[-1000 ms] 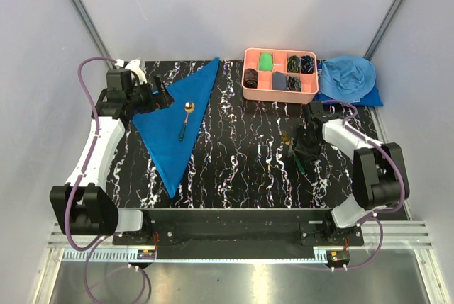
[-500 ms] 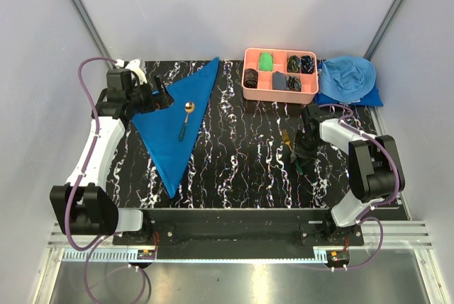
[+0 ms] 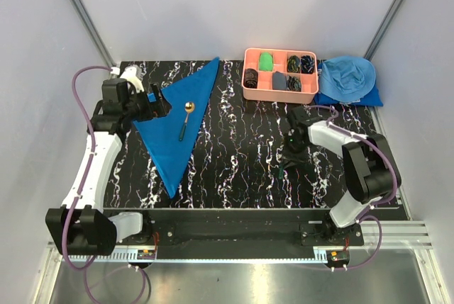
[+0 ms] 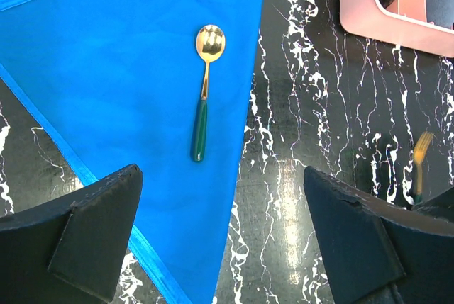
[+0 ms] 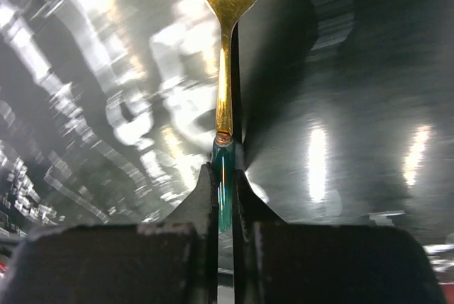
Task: Fold the napkin, place the utensils inside, and roll it up
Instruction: Grab a utensil with the right arm, then place the utensil onto the napkin, then fold the napkin
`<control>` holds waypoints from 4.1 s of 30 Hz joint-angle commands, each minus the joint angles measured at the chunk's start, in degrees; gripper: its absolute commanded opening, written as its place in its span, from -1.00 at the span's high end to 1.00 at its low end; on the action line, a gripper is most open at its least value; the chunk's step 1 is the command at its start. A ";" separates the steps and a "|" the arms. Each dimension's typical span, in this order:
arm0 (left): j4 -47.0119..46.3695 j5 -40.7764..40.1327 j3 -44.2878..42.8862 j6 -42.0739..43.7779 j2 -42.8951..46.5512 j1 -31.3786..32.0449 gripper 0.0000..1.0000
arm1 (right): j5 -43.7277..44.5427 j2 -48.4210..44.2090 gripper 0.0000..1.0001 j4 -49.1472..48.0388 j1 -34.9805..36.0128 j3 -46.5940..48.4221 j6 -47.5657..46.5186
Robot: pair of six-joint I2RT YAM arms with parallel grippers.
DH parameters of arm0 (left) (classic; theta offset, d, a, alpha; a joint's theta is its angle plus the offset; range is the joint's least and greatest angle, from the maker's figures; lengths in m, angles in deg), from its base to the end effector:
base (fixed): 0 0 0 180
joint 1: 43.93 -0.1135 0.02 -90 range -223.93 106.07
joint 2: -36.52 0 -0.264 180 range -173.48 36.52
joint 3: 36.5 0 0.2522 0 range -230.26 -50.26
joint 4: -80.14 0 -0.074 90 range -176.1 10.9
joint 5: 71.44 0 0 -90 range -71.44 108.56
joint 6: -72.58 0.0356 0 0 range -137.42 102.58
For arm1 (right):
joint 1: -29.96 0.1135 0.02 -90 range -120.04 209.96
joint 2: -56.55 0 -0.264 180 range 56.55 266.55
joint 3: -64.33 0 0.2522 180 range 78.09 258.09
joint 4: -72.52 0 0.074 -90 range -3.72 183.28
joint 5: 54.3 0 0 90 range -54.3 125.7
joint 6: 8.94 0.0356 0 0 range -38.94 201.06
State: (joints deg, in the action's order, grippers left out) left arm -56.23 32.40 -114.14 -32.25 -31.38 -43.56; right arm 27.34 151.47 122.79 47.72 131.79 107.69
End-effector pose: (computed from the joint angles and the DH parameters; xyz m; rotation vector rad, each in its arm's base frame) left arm 0.2593 -0.0102 0.3402 -0.1337 2.1678 -0.4135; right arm 0.2743 0.0933 0.1535 0.2072 2.9742 0.3228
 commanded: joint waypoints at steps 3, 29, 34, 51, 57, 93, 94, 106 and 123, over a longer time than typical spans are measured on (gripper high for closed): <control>-3.06 -1.45 0.33 1.12 2.77 -0.18 -0.97 | -0.43 -0.44 1.00 -3.11 10.18 6.93 9.48; -4.82 4.87 1.04 -1.43 1.81 -0.36 -0.97 | -0.43 44.99 1.00 -6.63 29.79 68.98 18.81; -4.91 4.87 1.12 -1.52 1.45 -1.68 -0.97 | -0.08 49.31 1.00 -6.01 29.70 74.36 21.26; -4.91 5.14 1.12 -1.52 1.54 -2.03 -0.97 | 2.74 56.26 1.00 0.40 29.09 83.42 21.71; -4.91 5.23 1.12 -1.52 1.54 -2.03 -0.97 | 2.91 56.87 0.96 0.75 28.74 84.30 21.18; -10.00 2.23 18.24 -9.07 8.39 -2.64 -0.97 | -11.32 31.91 0.13 -12.86 25.40 48.45 7.55; -10.18 2.67 19.13 -9.42 8.83 -2.99 -0.97 | -11.85 32.26 0.14 -13.91 25.48 48.35 7.64; -7.19 2.15 23.71 -7.67 13.23 -4.32 -0.97 | -15.28 39.03 0.20 -21.39 25.48 49.05 14.58; -7.02 2.85 23.45 -7.49 13.85 -4.58 -0.97 | -13.53 44.74 0.41 -21.75 25.48 51.16 16.43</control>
State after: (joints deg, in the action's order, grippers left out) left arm -61.74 35.09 -90.62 -40.32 -18.20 -47.70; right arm 12.02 193.54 100.61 73.18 181.58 124.02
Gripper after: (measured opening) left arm 0.987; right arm 0.322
